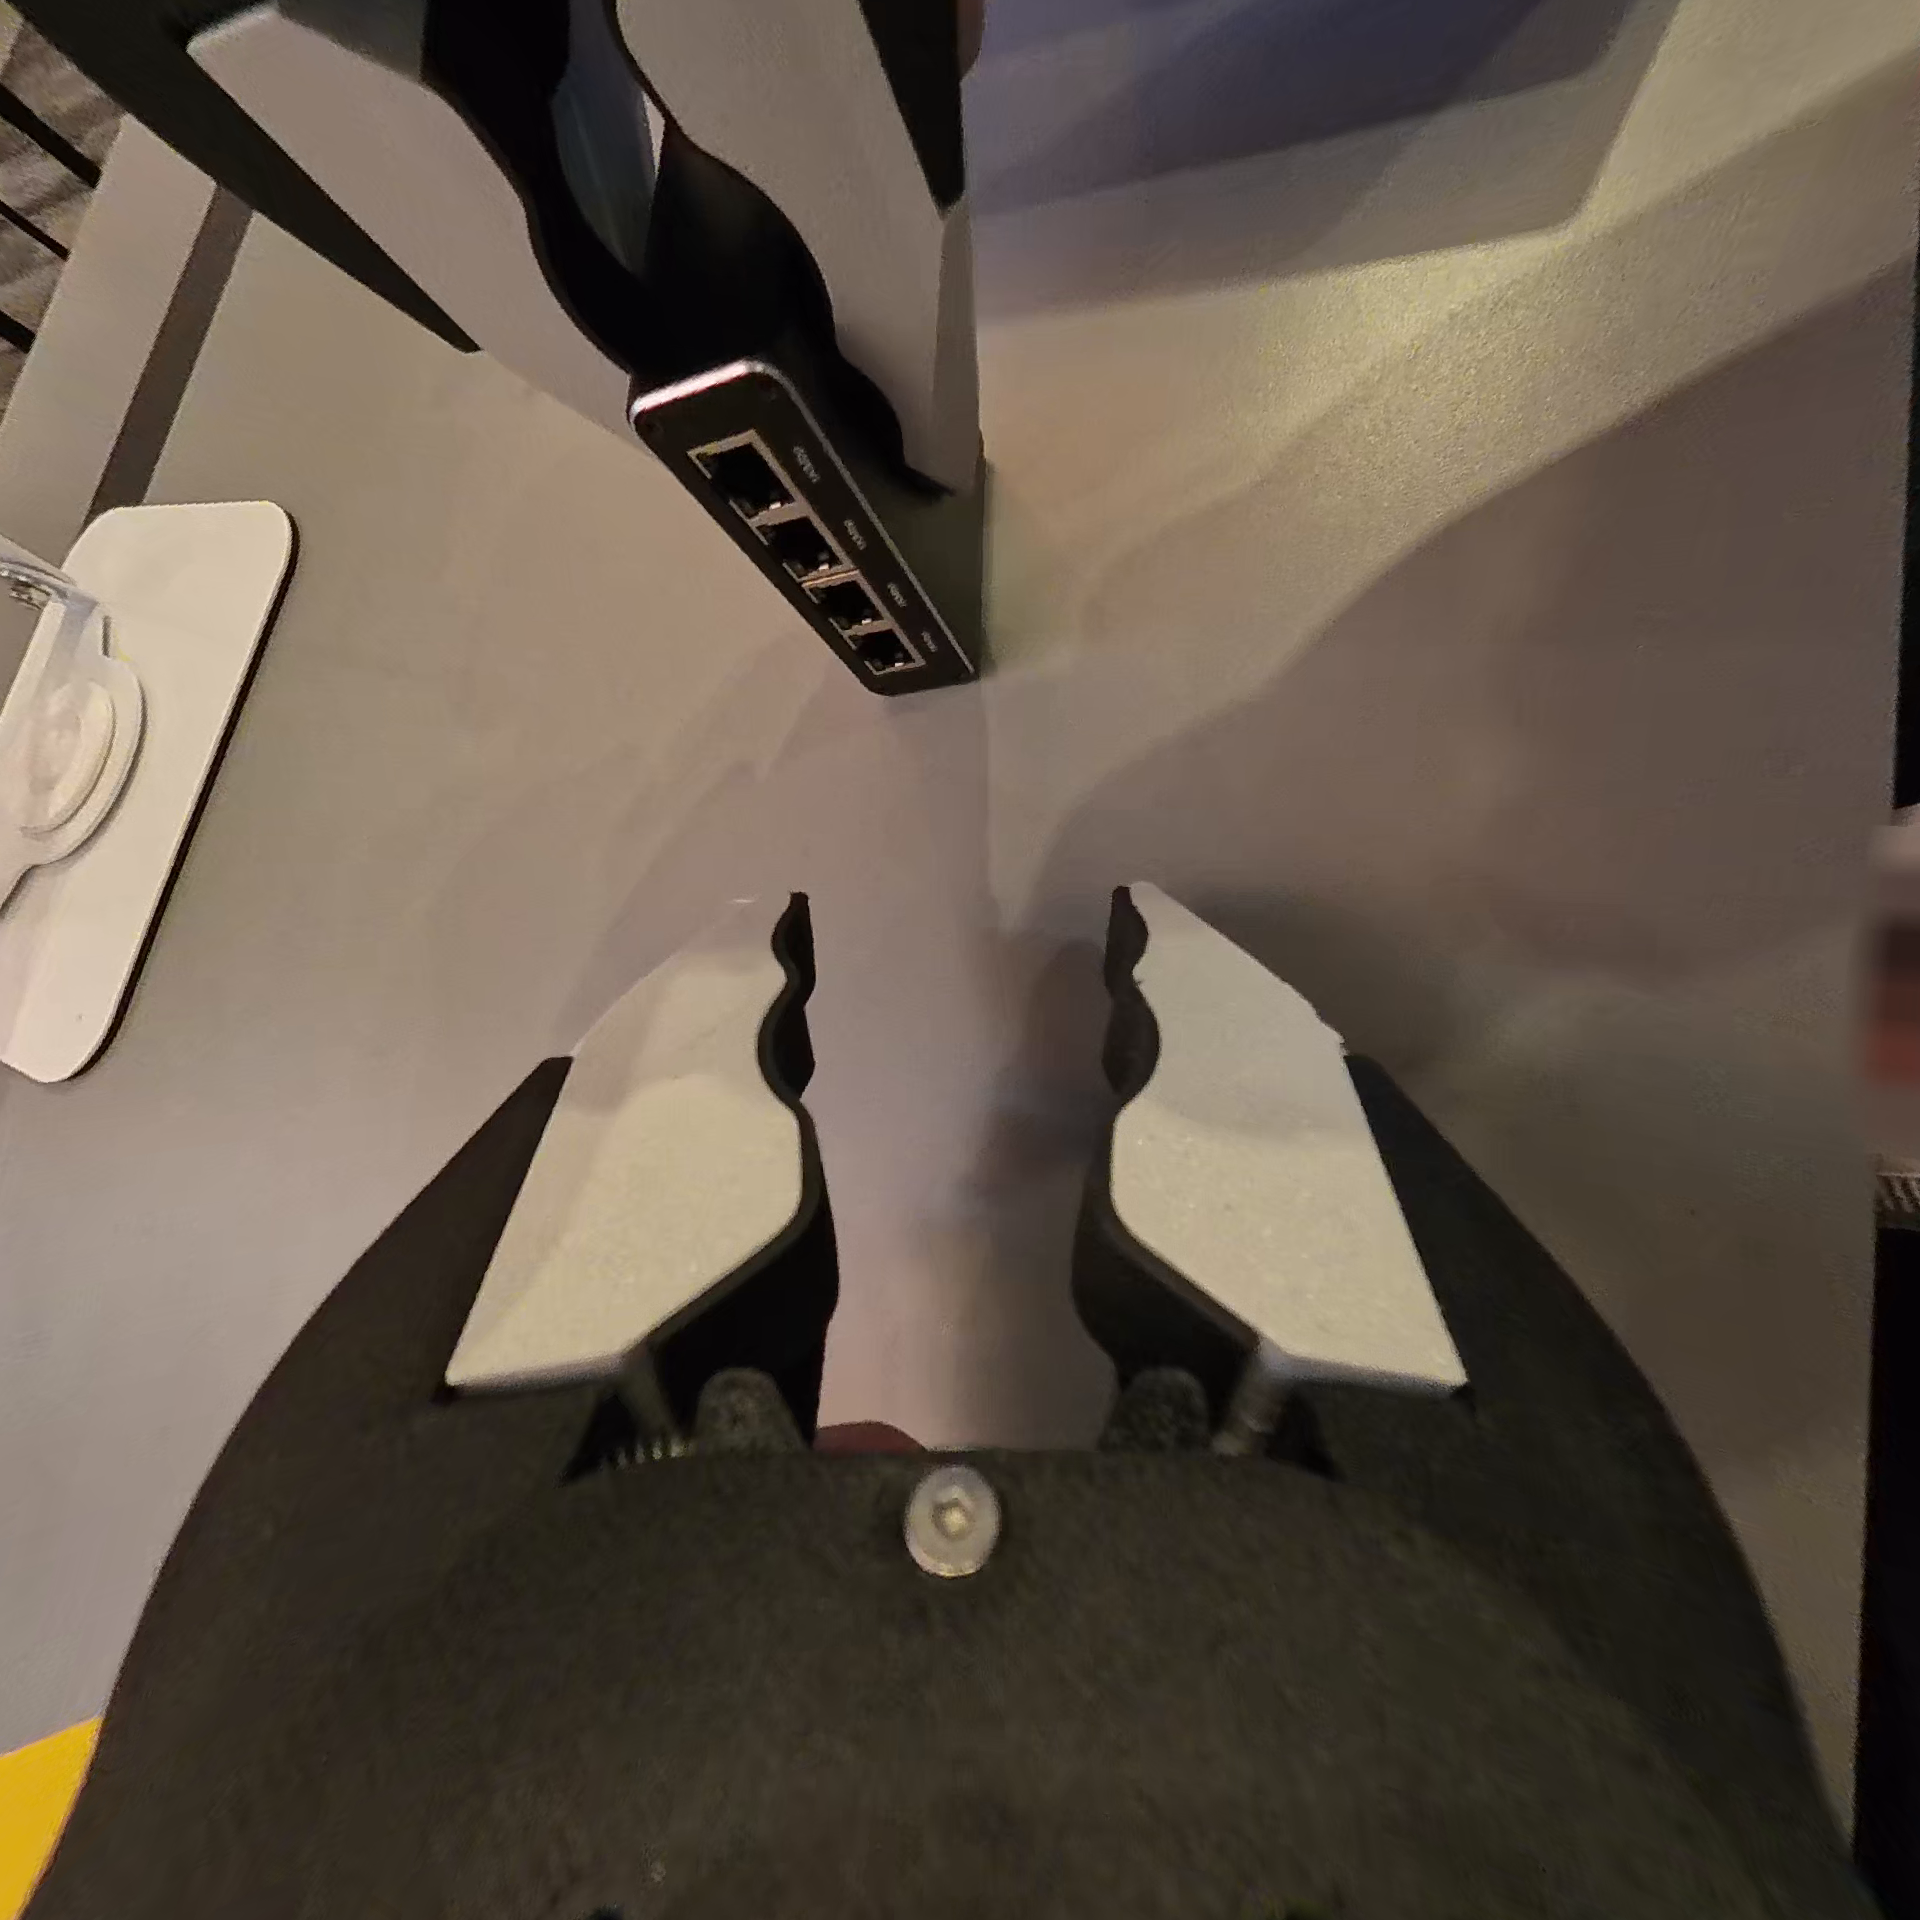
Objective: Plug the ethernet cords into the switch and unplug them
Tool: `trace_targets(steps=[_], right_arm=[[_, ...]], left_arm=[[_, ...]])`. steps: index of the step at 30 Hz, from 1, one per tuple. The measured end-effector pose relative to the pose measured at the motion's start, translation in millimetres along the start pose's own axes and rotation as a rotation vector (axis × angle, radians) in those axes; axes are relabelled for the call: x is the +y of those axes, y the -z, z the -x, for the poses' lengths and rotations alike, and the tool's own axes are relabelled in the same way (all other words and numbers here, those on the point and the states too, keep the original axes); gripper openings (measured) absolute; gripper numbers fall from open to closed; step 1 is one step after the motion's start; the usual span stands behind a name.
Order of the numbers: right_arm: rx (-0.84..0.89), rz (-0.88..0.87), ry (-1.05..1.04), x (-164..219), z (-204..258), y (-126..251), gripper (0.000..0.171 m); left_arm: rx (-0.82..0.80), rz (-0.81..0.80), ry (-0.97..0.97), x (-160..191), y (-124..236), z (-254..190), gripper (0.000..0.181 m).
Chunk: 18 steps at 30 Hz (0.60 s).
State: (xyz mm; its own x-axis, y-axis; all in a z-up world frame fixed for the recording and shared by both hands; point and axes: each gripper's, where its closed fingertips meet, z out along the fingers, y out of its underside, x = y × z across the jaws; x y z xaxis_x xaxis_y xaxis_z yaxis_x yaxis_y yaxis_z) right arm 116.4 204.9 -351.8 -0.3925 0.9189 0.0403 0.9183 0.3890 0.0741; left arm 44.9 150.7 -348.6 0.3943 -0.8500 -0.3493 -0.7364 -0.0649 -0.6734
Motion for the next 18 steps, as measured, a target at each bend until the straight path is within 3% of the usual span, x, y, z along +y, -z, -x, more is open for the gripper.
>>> trace_targets(steps=[18], right_arm=[[0.071, -0.051, -0.022, 5, -4, 24, 0.056]], left_arm=[[-0.025, -0.014, 0.022, -14, 13, 8, 0.056]])
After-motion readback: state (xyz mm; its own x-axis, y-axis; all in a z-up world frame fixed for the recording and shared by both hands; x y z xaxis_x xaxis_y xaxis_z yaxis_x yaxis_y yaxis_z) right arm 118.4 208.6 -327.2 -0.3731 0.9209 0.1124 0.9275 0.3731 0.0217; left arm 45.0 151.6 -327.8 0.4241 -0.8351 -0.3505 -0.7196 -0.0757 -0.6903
